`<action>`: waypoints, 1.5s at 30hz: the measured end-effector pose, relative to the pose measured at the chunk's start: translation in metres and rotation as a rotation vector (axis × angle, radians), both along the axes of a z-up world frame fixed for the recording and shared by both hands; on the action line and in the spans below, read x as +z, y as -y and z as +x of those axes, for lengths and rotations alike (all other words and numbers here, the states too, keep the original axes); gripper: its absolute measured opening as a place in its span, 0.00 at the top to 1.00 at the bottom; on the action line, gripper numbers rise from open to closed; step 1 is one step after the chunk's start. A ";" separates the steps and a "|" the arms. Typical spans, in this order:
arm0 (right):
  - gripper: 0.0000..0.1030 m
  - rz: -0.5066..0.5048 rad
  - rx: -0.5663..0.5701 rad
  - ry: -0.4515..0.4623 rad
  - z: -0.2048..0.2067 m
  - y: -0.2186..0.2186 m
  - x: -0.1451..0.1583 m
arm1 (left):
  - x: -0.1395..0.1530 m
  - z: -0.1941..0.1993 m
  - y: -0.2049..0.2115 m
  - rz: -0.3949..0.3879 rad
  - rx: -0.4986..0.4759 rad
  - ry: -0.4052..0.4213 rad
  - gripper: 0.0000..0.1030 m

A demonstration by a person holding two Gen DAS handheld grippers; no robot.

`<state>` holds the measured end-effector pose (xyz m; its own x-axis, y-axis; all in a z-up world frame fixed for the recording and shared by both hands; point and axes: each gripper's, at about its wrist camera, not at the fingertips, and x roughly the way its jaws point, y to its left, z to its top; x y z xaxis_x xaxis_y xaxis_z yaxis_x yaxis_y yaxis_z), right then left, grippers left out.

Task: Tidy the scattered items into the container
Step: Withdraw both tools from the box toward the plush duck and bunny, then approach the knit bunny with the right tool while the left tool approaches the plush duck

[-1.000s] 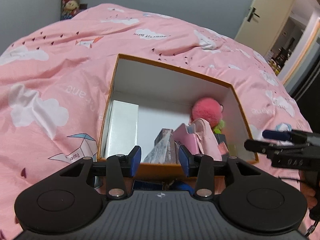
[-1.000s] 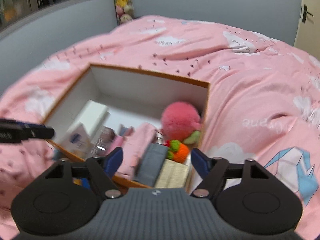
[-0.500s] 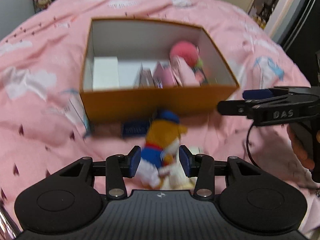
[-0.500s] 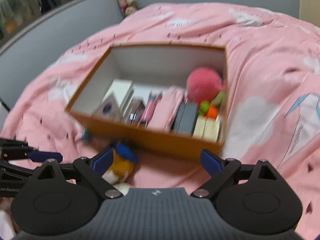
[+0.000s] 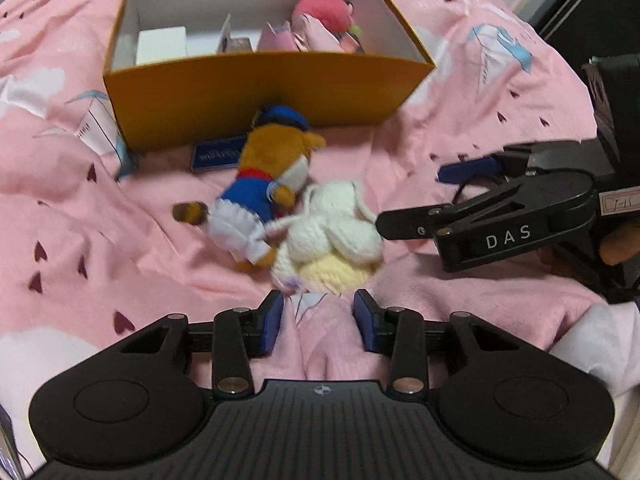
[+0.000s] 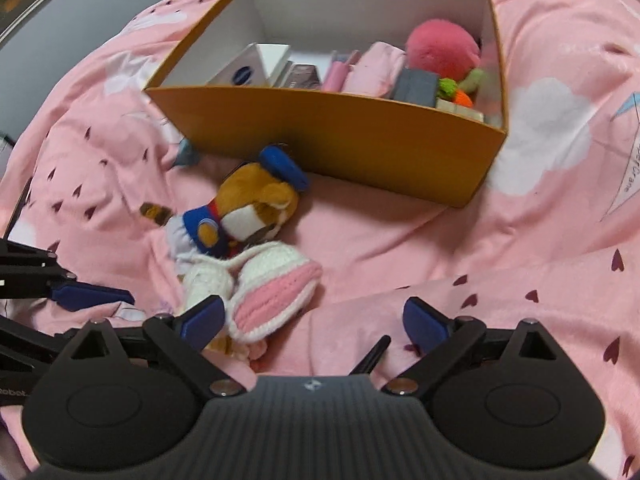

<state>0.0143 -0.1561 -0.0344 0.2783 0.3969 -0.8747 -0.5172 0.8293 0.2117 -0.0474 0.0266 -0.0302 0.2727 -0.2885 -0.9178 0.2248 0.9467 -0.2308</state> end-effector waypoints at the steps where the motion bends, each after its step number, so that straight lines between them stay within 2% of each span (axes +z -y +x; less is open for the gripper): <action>1: 0.06 0.004 0.008 0.005 -0.002 -0.001 0.001 | 0.000 -0.002 0.001 0.001 -0.006 0.000 0.58; 4: 0.10 0.037 0.024 -0.003 -0.006 -0.002 0.003 | 0.002 -0.005 0.002 0.004 -0.025 0.005 0.59; 5: 0.16 0.049 0.030 -0.009 -0.006 -0.002 0.004 | 0.002 -0.007 0.002 0.004 -0.027 0.007 0.59; 8: 0.24 0.079 0.051 -0.035 -0.005 -0.006 0.006 | 0.003 -0.010 0.002 0.000 -0.030 0.012 0.59; 11: 0.23 0.087 0.070 -0.088 -0.006 -0.011 0.002 | 0.003 -0.014 0.001 -0.004 -0.027 0.016 0.59; 16: 0.23 0.069 0.099 -0.218 -0.004 -0.023 -0.022 | 0.003 -0.018 -0.001 -0.009 -0.013 0.013 0.59; 17: 0.26 0.072 0.100 -0.226 -0.004 -0.025 -0.024 | 0.002 -0.018 -0.002 -0.009 -0.011 0.015 0.59; 22: 0.41 0.116 0.108 -0.230 -0.003 -0.025 -0.024 | 0.002 -0.017 -0.006 -0.024 0.017 0.012 0.59; 30: 0.56 0.137 0.104 -0.174 -0.004 -0.017 -0.012 | 0.002 -0.017 -0.007 -0.021 0.033 0.008 0.59; 33: 0.76 0.132 0.101 -0.102 -0.003 -0.010 0.004 | 0.001 -0.017 -0.008 -0.022 0.035 0.007 0.59; 34: 0.86 0.119 0.095 -0.074 -0.002 -0.007 0.010 | 0.001 -0.017 -0.009 -0.021 0.036 0.007 0.59; 37: 0.86 0.041 0.069 0.018 0.003 0.002 0.022 | 0.001 -0.017 -0.009 -0.020 0.037 0.007 0.59; 40: 0.80 -0.043 0.019 0.051 0.014 0.017 0.025 | 0.001 -0.017 -0.009 -0.019 0.038 0.008 0.59; 42: 0.63 -0.103 -0.009 0.088 0.017 0.027 0.028 | 0.001 -0.017 -0.009 -0.017 0.038 0.009 0.59; 43: 0.49 -0.136 -0.022 0.115 0.018 0.032 0.030 | 0.001 -0.017 -0.009 -0.016 0.038 0.009 0.59; 45: 0.47 -0.181 -0.039 0.162 0.019 0.044 0.037 | 0.002 -0.016 -0.010 -0.014 0.040 0.014 0.59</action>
